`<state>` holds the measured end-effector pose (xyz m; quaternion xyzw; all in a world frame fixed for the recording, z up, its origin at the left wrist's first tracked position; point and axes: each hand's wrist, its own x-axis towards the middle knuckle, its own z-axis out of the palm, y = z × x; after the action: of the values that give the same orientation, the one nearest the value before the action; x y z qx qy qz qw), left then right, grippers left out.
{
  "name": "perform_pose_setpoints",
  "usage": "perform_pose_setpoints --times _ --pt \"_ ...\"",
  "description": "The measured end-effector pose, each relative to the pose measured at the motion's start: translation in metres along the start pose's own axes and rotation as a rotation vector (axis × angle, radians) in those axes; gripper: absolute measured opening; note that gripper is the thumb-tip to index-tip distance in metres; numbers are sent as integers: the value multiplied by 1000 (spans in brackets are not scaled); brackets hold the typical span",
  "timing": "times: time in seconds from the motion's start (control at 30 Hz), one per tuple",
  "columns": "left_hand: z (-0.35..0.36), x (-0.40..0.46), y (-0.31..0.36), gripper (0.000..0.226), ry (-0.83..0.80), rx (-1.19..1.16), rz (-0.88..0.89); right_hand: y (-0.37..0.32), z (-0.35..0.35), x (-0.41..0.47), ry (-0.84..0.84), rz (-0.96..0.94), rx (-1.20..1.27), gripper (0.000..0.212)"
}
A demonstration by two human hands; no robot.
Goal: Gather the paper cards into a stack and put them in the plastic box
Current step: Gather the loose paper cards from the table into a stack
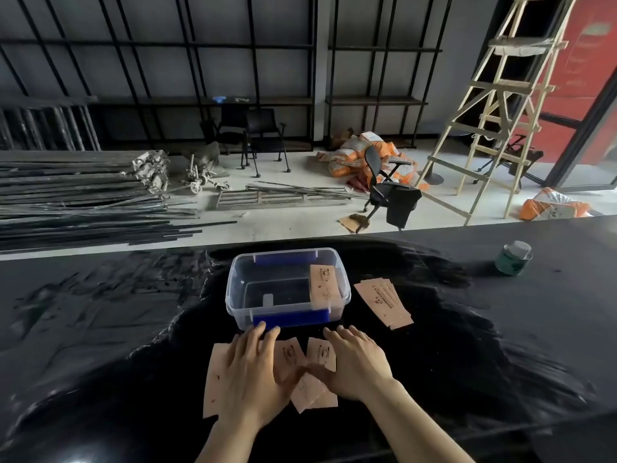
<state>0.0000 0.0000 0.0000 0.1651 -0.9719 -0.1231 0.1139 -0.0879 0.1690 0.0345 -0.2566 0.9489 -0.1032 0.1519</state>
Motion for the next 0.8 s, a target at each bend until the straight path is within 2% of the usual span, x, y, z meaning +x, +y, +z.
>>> perform_pose_setpoints --times 0.03,0.13,0.2,0.33,0.47,0.53,0.63,0.8 --pt "3 0 0 98 -58 -34 -24 0 1 2 -26 -17 13 92" --pt "16 -7 2 109 -80 -54 -25 2 8 5 -69 -59 12 89" --pt "20 -13 4 109 -99 -42 -14 3 14 7 -83 -74 14 86" --pt "21 -13 0 111 -106 -50 4 5 17 10 -28 -73 -19 84" --pt "16 -6 0 100 -195 -136 31 5 17 16 -38 -21 25 99" --pt "12 -2 2 92 -232 -155 28 9 16 18 -22 10 56 100" --pt "10 0 2 92 -290 -187 0 20 12 21 -9 75 128 92" --pt "14 6 -1 94 -329 -253 -96 44 -1 27 -4 148 288 63"
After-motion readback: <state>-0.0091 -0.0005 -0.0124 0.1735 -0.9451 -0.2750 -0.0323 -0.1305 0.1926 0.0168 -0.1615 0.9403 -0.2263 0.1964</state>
